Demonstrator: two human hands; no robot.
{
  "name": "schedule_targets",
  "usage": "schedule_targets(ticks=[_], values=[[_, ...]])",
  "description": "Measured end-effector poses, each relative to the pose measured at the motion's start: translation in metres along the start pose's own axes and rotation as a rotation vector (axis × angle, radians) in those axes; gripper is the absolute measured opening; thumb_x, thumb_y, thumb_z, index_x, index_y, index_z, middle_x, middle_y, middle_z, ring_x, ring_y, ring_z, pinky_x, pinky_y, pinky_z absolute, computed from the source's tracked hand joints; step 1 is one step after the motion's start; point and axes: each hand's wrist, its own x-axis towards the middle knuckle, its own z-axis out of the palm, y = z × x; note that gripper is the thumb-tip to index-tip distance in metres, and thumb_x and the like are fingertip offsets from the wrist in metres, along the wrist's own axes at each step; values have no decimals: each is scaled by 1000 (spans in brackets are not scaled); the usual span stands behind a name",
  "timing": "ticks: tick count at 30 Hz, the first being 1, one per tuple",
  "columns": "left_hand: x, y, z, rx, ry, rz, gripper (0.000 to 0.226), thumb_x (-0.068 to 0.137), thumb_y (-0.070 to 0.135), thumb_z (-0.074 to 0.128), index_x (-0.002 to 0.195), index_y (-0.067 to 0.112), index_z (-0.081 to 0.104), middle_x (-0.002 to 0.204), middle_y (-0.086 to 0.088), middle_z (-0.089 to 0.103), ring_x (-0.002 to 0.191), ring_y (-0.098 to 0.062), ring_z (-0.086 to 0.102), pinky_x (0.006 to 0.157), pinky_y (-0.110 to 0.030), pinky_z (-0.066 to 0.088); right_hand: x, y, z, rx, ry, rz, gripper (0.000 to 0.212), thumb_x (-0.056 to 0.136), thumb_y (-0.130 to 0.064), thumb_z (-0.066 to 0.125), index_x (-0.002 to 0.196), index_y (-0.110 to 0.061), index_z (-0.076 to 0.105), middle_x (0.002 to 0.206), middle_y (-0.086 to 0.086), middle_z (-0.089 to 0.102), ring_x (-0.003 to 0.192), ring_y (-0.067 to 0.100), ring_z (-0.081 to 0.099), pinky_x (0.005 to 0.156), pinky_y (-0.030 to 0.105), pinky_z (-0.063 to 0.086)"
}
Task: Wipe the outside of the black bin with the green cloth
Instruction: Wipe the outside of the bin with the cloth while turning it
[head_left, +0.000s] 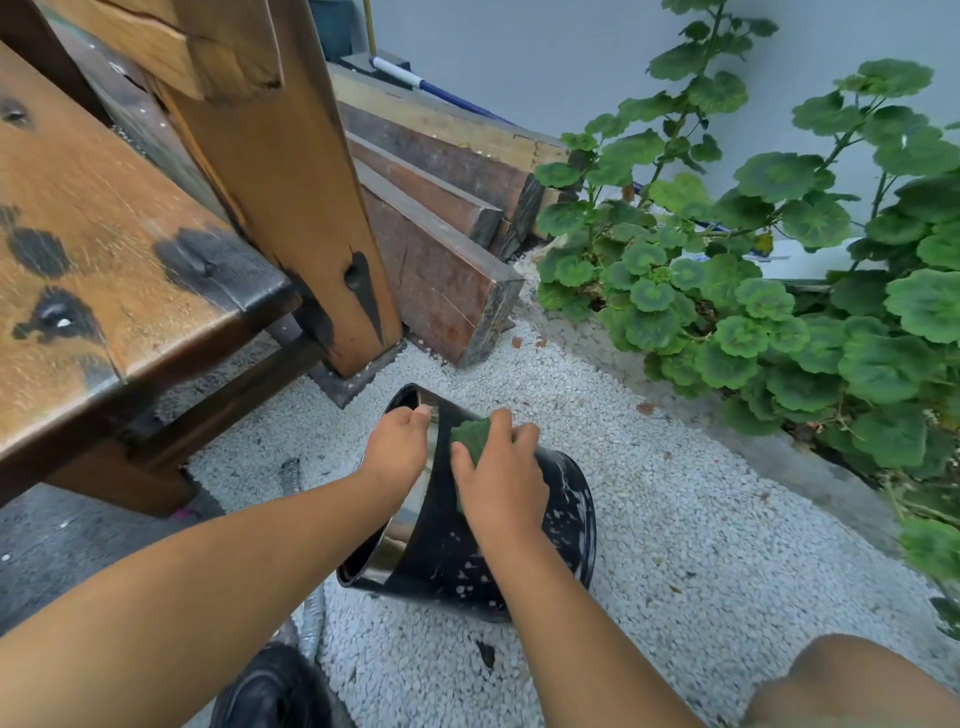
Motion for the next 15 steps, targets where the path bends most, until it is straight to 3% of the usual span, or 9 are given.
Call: schedule_targets(ticks=[3,6,11,13,15], values=[[7,-8,-9,87,0,-35,37,105,36,34,91,8,54,81,-2,54,74,-19,49,64,-33,37,9,35,4,-31,-6,90,43,95,-49,56,125,-24,38,118,5,40,80,22,55,56,34,47],[11,-9,-10,139,16,-45,36,105,33,33,93,9,55,83,-3,55,71,-15,49,59,-31,36,16,73,-1,-62,5,166,40,96,-45,58,123,-22,40,117,5,40,75,22,59,61,38,56],[11,3,-2,153,43,-25,36,106,34,33,89,9,53,78,-3,55,66,-15,49,56,-30,35,20,109,-15,-74,18,195,38,94,-37,64,121,-20,44,116,6,39,66,20,55,58,34,52],[14,9,-1,111,71,-53,36,106,34,33,96,8,55,85,-7,58,68,-17,50,62,-33,38,23,107,-21,-21,57,182,33,93,-33,66,115,-21,45,113,4,39,60,14,52,56,33,52],[17,15,-3,85,119,-84,40,106,32,34,102,1,58,99,-21,64,78,-29,58,68,-39,45,24,95,-27,99,107,163,28,93,-32,68,109,-23,46,112,2,40,61,8,50,51,24,45]])
